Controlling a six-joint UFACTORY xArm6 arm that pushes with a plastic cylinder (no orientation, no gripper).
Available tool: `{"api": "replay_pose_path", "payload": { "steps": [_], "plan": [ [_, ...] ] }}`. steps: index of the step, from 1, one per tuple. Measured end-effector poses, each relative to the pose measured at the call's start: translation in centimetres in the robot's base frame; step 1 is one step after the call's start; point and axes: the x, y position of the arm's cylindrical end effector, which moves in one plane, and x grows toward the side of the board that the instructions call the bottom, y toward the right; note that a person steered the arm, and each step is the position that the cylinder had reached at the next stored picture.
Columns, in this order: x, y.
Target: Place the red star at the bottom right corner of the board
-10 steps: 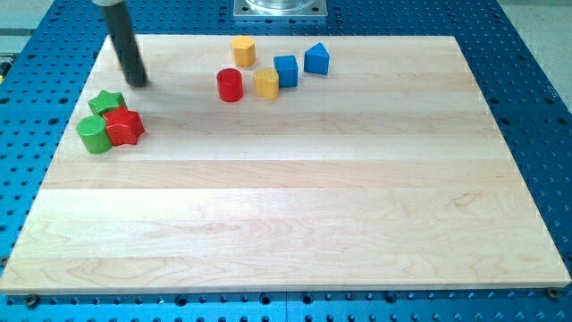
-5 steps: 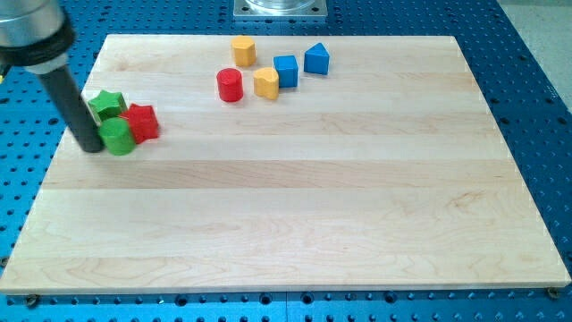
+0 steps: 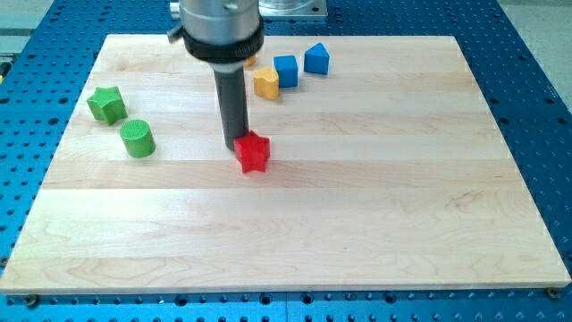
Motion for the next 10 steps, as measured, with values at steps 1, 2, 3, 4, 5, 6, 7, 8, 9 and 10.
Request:
{"api": "replay_pose_path", "payload": {
  "steps": [1, 2, 3, 4, 5, 6, 7, 8, 9, 10],
  "plan": [
    [6.1, 2.9],
    [10.3, 6.7],
    [10.6, 7.5],
    [13.3, 7.2],
    [11.8, 11.8],
    [10.4, 16.0],
    [7.2, 12.6],
    [4.2, 12.2],
    [5.0, 13.9],
    [8.2, 15.7]
  ]
}}
